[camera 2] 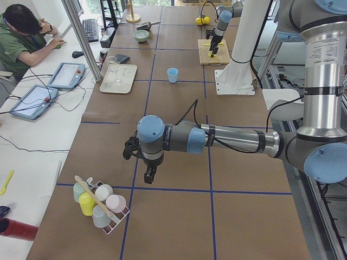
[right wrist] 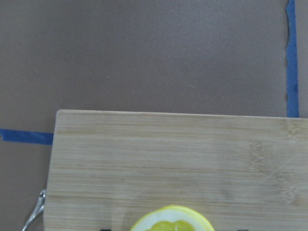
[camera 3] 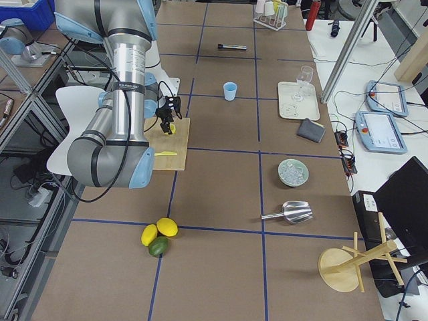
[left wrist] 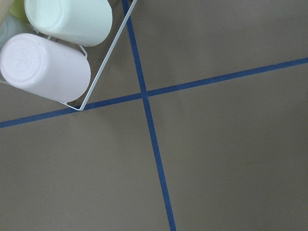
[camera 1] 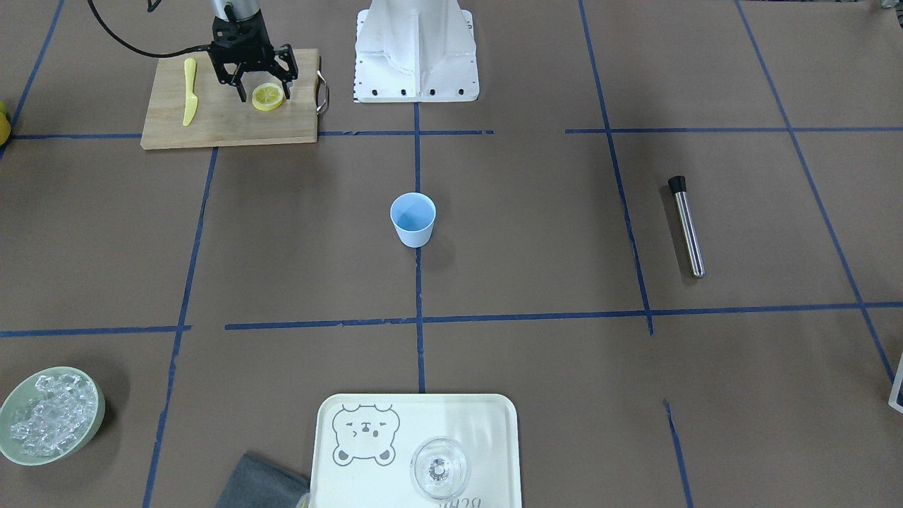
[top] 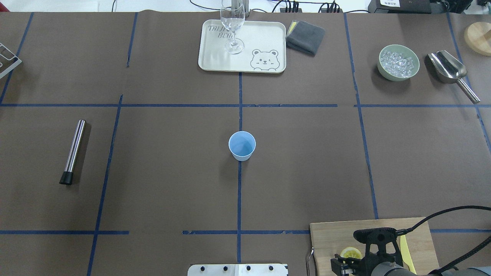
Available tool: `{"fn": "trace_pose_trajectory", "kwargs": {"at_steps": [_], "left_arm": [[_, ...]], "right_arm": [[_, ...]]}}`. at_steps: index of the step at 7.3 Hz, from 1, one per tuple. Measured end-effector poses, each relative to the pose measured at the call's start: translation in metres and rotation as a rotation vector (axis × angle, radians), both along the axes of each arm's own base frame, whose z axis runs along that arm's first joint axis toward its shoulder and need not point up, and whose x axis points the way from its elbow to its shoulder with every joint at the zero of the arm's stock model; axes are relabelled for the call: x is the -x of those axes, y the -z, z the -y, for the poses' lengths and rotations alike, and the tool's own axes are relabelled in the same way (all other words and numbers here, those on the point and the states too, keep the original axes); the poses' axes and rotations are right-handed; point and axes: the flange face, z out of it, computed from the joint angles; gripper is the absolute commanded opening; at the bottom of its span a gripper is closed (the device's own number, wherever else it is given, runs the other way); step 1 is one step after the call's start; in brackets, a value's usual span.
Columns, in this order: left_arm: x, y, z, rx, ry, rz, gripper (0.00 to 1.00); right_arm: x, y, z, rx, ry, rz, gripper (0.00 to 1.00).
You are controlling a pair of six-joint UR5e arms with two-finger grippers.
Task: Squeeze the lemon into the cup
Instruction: 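Lower the right gripper and grasp the yellow lemon slice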
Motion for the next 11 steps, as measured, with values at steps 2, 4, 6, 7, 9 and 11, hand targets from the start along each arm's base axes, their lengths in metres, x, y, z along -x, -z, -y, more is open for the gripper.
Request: {"fn": "trace_pose_trajectory", "kwargs": {"at_steps": [2,4,6,7,9,11], "left_arm": [[0.0002,0.0003,0.0000,-0.001,0.000,0.000,1.00],[-0.0001,0.0006,0.0001,-0.001,0.000,0.000,1.00],[-0.0001,0.0022,0.0006,-0.004,0.000,0.000,1.00],[-0.0002,0.0029,0.0007,-0.005,0.001,0.000,1.00],[-0.0004,0.0035,0.0008,-0.006,0.000,0.000,1.00],[-0.0002,0.0044,0.0011,-0.008,0.001,0.000,1.00]], "right_arm": [[0.0017,-0.0026,-0.0017,0.000,0.004,-0.005,0.81],[0.0028,-0.0035,-0.0018,-0.002,0.004,-0.006,0.70],[0.0030,-0.0032,-0.0011,0.000,0.003,-0.005,0.59],[0.0026,-0.0029,0.0001,0.001,0.001,-0.005,0.44],[0.0014,-0.0022,0.0026,0.003,-0.003,-0.003,0.21],[-0.0015,0.0006,0.0080,0.005,-0.015,0.002,0.20]]}}
